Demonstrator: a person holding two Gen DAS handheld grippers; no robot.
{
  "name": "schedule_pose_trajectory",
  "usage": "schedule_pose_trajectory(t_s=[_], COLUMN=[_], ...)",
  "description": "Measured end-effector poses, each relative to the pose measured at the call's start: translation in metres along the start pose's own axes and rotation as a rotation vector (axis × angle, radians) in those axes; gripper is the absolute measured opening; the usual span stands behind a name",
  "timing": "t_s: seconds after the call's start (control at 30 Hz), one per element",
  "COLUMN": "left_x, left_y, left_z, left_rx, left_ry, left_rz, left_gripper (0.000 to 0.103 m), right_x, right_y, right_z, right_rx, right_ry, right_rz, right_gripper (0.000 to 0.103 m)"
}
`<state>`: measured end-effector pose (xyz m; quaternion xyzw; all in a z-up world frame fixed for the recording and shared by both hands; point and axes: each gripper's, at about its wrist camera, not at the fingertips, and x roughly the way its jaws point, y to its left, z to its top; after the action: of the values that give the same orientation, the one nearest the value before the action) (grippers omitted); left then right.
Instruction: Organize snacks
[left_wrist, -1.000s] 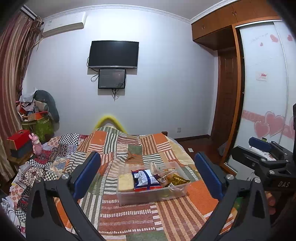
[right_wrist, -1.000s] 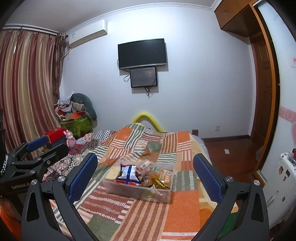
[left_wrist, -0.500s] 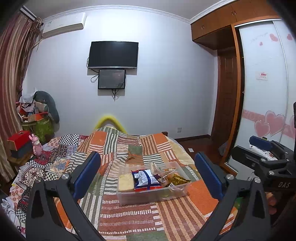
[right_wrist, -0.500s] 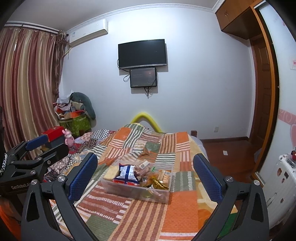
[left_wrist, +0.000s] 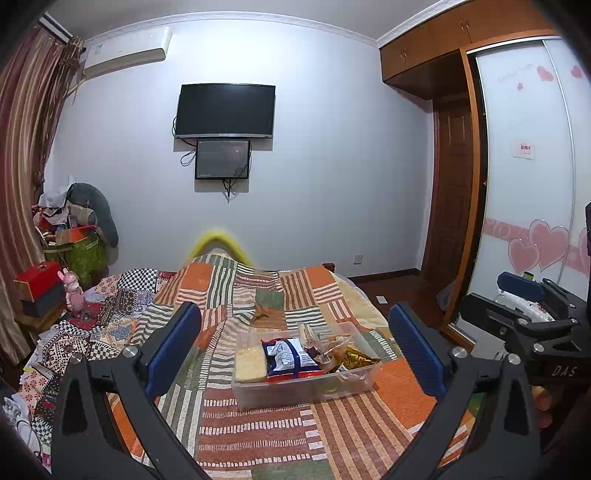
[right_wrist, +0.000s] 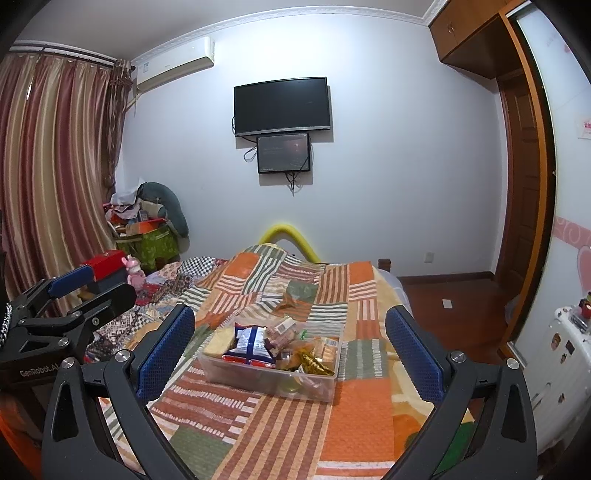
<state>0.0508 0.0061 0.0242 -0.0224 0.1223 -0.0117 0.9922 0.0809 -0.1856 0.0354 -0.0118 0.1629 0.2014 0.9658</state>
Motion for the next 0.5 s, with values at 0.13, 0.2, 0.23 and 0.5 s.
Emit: schedule_pose_trajectory(t_s=[0.13,0.2,0.23,0.5], left_x=[0.0012,0.0014,0.0015,0.0002], left_y=[-0.0013,-0.0017,-0.0018,0.0010], left_z=[-0.0011,-0.0012,-0.0011,-0.0016], left_rx=[0.004,0.007,0.006,0.000], left_ry=[0.009,0.011,0.010,0.017], left_rz=[-0.004,-0.004,-0.004,-0.044], left_gripper=[0.103,0.103,0.103,0.103], right_x=[0.0008,0.0008,0.0007,0.0009], right_y=[-0.0010,-0.0026,-0.0033,-0.0049], right_z=[0.0008,0.0009,0.0009,0.0012], right_rx=[0.002,0.007,0.009,0.011], right_ry=[0.005,0.005,0.006,0.007], right_rz=[-0.002,-0.002,-0.003,-0.004], right_gripper=[0.103,0.103,0.103,0.103])
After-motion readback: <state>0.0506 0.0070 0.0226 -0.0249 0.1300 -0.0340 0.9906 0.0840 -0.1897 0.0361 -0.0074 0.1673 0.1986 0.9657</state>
